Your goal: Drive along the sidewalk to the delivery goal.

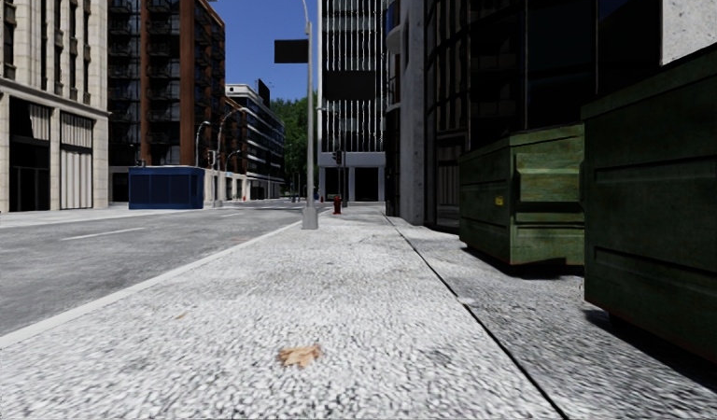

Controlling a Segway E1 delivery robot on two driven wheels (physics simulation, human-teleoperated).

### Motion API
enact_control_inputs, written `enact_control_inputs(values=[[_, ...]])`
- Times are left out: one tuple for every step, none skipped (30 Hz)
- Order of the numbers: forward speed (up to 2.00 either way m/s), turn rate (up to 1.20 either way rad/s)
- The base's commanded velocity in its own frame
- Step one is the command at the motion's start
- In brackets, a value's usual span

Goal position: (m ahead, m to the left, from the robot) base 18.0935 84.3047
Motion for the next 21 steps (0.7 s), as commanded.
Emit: enact_control_inputs(values=[[2.00, 0.00], [2.00, 0.00], [2.00, 0.00], [2.00, 0.00], [2.00, 0.00], [2.00, 0.00], [2.00, 0.00], [2.00, 0.00], [2.00, 0.00], [2.00, 0.00], [2.00, 0.00], [2.00, 0.00], [2.00, 0.00], [2.00, 0.00], [2.00, 0.00], [2.00, 0.00], [2.00, 0.00], [2.00, 0.00], [2.00, 0.00], [2.00, 0.00], [2.00, 0.00]])
